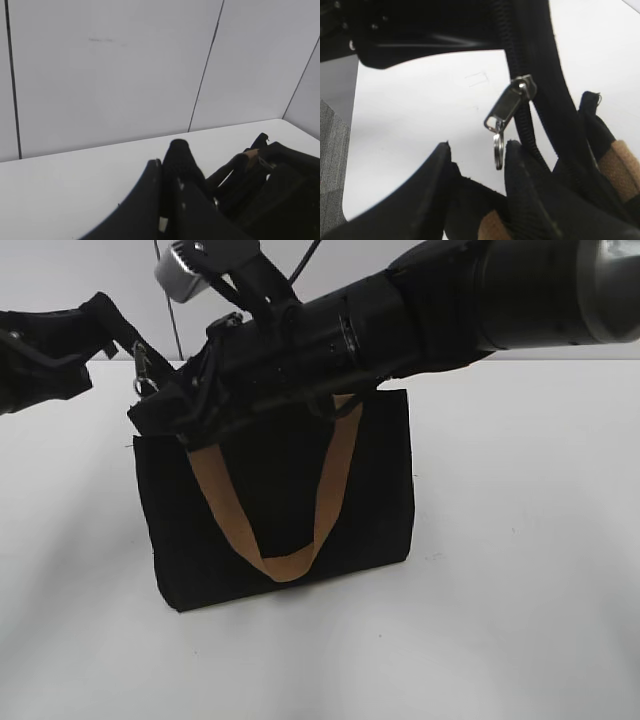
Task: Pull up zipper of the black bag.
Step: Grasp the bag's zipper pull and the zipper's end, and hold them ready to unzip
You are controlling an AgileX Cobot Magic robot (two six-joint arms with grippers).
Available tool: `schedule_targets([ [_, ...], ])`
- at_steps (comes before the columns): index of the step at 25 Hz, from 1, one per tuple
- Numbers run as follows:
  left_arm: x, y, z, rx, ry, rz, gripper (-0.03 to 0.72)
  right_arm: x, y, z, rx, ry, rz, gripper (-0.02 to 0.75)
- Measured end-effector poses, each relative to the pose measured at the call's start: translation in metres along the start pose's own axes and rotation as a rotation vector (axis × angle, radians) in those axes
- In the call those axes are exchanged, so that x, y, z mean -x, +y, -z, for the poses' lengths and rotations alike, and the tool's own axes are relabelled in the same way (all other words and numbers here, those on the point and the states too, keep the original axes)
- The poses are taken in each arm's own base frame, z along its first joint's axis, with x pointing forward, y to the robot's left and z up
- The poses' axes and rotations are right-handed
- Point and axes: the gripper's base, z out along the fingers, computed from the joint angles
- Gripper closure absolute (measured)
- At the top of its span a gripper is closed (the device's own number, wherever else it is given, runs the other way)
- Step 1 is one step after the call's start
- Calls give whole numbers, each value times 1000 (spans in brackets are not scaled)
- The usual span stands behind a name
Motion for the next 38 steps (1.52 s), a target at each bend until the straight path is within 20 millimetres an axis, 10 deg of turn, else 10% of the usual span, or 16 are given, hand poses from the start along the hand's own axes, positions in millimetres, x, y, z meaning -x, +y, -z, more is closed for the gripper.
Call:
schedule_targets([
  [13, -1, 0, 0, 0, 8, -3, 688, 3, -6, 0, -61, -41, -110, 738],
  [38, -33, 15, 8, 136, 379, 2, 688, 12, 7, 12, 20, -11, -259, 738],
])
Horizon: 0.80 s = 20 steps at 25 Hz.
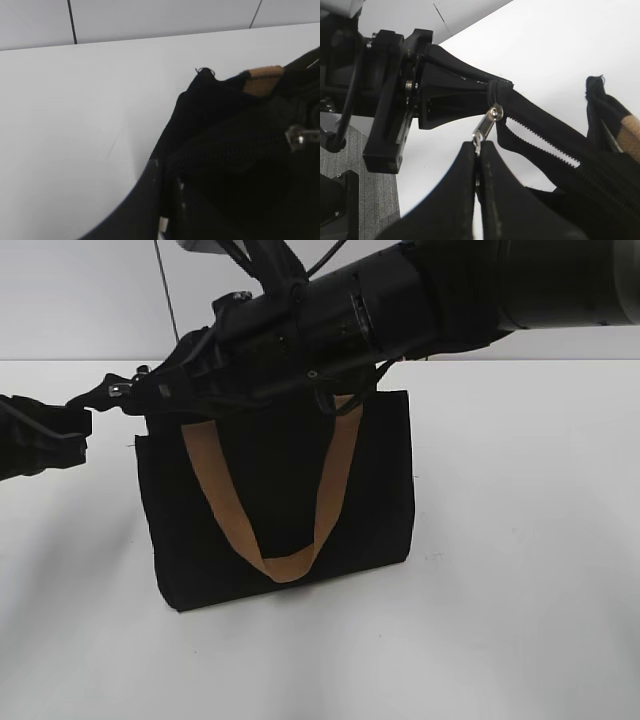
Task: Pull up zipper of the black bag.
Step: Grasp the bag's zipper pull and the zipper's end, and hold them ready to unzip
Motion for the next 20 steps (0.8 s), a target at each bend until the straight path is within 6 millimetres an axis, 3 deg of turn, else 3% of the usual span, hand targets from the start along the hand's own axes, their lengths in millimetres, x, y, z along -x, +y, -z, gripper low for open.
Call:
schedule_targets([
  [15, -11, 4, 1, 40, 121, 10, 688, -7, -7, 1, -75, 82, 72, 738],
  [20, -11, 4, 1, 43, 129, 10, 688, -6, -22, 10, -102, 73, 18, 738],
])
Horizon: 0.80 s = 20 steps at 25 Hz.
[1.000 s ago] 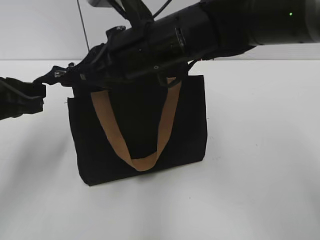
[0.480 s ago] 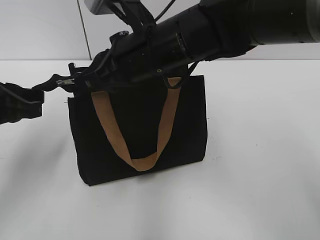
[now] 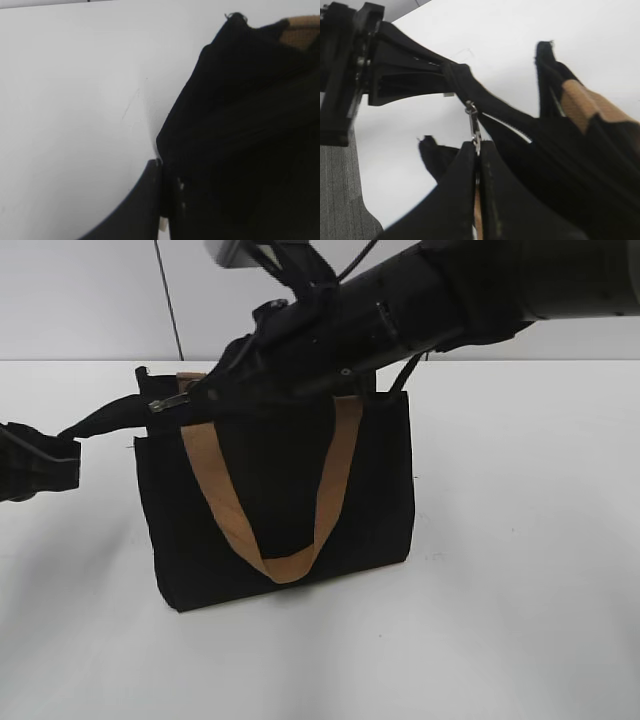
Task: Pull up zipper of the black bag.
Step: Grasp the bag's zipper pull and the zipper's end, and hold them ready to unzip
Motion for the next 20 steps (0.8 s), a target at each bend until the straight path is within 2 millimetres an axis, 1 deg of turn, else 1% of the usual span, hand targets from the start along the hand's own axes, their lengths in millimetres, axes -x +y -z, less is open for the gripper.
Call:
schedule_targets([
  [2, 0, 0, 0, 1, 4, 1, 688, 0, -14, 7, -21, -8, -53, 738],
  [5, -1, 0, 0, 2, 7, 1, 688, -2, -30, 18, -14, -7, -117, 738],
  [14, -1, 0, 0, 4, 11, 2, 688, -8, -62, 47, 41, -2, -233, 738],
  [20, -1, 0, 0, 5, 15, 2, 688, -15, -81, 67, 61, 12, -272, 738],
])
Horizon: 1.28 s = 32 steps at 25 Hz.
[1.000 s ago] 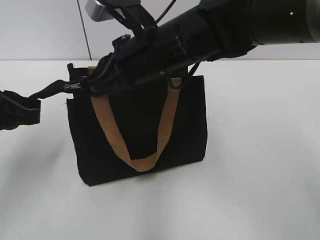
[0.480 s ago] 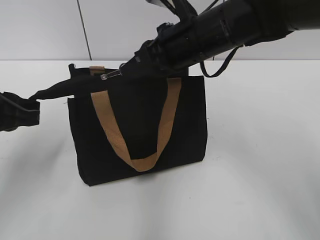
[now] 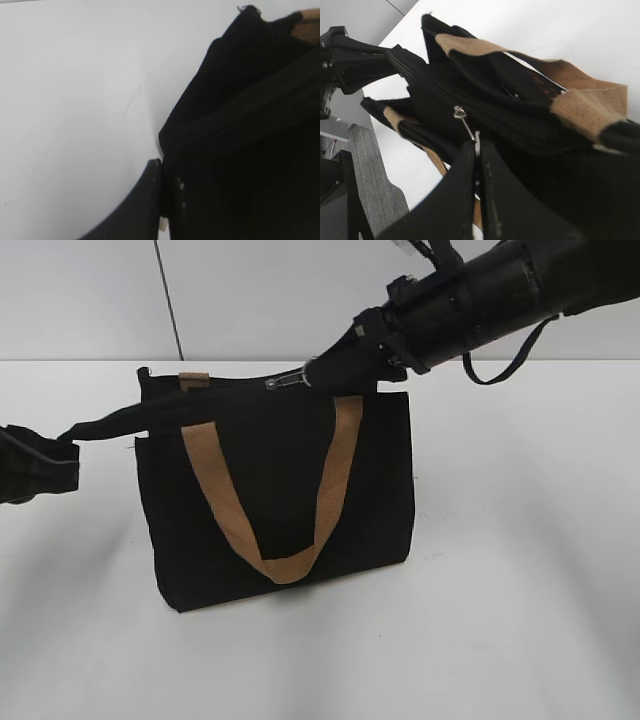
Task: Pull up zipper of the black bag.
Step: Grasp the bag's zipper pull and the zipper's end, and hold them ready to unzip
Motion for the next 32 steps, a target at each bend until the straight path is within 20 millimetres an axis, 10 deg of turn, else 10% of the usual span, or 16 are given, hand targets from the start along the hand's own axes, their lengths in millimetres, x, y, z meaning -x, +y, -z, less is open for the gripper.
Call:
schedule_targets([
  [11, 0, 0, 0, -1, -1, 0, 688, -3, -28, 45, -78, 31, -43, 738],
  [21, -1, 0, 0, 1, 6, 4, 683, -2, -15, 43, -56, 51, -8, 720],
  [27, -6, 2, 0, 23, 62, 122, 503, 0, 5, 43, -88, 111, 70, 484],
  [32, -11, 2, 8, 43, 137, 224, 346, -6, 16, 45, -148, 214, 56, 447],
])
